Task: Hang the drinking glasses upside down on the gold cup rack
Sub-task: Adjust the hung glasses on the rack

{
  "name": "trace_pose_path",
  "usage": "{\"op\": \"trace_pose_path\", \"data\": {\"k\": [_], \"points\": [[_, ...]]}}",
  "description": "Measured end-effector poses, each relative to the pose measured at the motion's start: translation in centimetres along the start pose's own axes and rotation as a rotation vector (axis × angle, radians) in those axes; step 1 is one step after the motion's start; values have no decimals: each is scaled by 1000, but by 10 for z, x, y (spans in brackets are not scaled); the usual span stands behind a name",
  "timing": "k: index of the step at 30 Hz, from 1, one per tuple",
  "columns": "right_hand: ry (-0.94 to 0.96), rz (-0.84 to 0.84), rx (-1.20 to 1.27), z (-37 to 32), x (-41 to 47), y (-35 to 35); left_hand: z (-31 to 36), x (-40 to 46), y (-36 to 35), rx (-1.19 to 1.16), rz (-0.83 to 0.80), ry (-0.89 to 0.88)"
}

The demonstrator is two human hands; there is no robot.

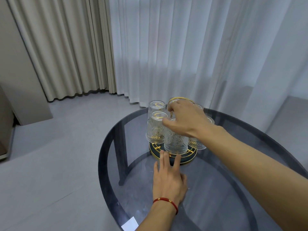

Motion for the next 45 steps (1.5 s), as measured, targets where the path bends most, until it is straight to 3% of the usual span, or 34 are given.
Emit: {"op": "trace_pose_path", "data": {"k": [4,7,14,29,37,42,45], "points": [[-113,-175,37,1,1,-22,-1,1,-2,21,-9,6],[-147,-215,44,2,7,-32,-1,1,-2,18,-4,6],[-117,-94,87,-2,14,-33,-3,2,-6,-1,-2,21],[-60,-82,76,5,11,-44,-3,1,-6,-13,-2,27],[-37,15,179,20,-5,-28,-2,4,-7,1,-16,23],[42,200,18,33,-30,-10,-2,3,-8,12,-29,19],[102,71,-120,32,-36,-22,-1,3,-8,30,-36,16]]}}
Point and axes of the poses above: each hand's wrist, its own x-axis towards the middle knuckle, its own y-axis out of the back of the hand, z = x × y, the point moved 7 cm from there along x, towards the middle knuckle, and after that the axes turned 11 degrees about y, right-handed, at the moved point
